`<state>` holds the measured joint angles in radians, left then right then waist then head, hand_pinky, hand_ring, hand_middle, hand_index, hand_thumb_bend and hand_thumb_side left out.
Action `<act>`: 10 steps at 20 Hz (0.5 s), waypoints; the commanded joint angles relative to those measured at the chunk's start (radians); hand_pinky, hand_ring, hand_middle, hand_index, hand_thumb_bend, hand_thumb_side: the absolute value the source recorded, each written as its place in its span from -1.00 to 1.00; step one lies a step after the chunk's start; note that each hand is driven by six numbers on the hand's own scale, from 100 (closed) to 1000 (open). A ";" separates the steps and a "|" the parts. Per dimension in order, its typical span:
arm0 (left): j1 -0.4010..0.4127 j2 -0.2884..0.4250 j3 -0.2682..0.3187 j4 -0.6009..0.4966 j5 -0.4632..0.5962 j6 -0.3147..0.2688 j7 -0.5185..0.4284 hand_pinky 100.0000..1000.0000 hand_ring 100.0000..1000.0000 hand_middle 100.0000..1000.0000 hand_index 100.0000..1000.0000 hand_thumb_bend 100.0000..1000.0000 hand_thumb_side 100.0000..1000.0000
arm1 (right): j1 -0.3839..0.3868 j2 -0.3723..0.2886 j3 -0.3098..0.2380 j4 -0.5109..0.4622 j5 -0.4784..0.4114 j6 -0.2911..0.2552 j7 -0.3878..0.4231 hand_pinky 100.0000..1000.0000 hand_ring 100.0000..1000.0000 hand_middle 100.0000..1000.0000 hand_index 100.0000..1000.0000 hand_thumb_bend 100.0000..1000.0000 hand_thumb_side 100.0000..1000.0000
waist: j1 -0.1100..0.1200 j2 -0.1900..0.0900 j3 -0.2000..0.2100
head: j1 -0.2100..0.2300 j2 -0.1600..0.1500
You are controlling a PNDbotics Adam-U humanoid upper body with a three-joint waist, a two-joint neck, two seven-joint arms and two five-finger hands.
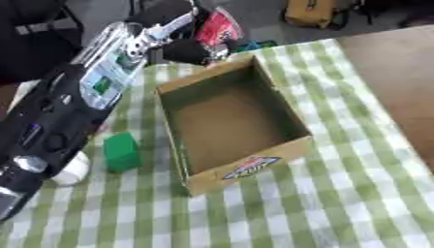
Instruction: Pick up objects on the table and place them in the box.
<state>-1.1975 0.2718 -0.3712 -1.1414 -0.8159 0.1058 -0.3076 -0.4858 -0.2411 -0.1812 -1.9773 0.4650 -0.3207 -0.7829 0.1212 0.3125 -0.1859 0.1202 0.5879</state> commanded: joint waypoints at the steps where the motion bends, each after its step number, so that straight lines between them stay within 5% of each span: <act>1: -0.019 -0.010 -0.008 0.022 -0.093 -0.013 0.051 -0.59 -0.34 -0.31 0.16 -1.00 0.50 | -0.018 -0.004 0.002 -0.023 -0.004 -0.007 -0.001 0.04 0.29 0.09 0.33 -1.00 0.62 | -0.013 -0.017 -0.002 | 0.005 -0.014; 8: 0.007 -0.059 -0.014 0.078 -0.244 -0.011 0.124 -0.41 -0.21 -0.17 0.31 -1.00 0.59 | -0.020 0.001 0.002 -0.023 -0.006 -0.007 -0.002 0.04 0.29 0.09 0.33 -1.00 0.62 | -0.019 -0.016 -0.001 | 0.004 -0.025; 9: 0.010 -0.062 -0.020 0.086 -0.257 -0.013 0.119 -0.13 0.01 0.10 0.55 -1.00 0.72 | -0.021 0.001 0.002 -0.023 -0.006 -0.007 -0.001 0.04 0.29 0.09 0.33 -1.00 0.62 | -0.021 -0.015 -0.002 | 0.005 -0.026; 10: 0.011 -0.066 -0.023 0.090 -0.273 -0.014 0.109 -0.13 0.01 0.10 0.55 -1.00 0.72 | -0.021 0.002 0.002 -0.023 -0.006 -0.007 -0.001 0.04 0.29 0.09 0.33 -1.00 0.62 | -0.022 -0.014 -0.002 | 0.005 -0.027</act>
<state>-1.1687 0.2021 -0.3949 -1.0460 -1.0706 0.0948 -0.2002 -0.4929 -0.2325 -0.1782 -1.9773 0.4642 -0.3221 -0.7816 0.1123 0.3157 -0.1866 0.1209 0.5697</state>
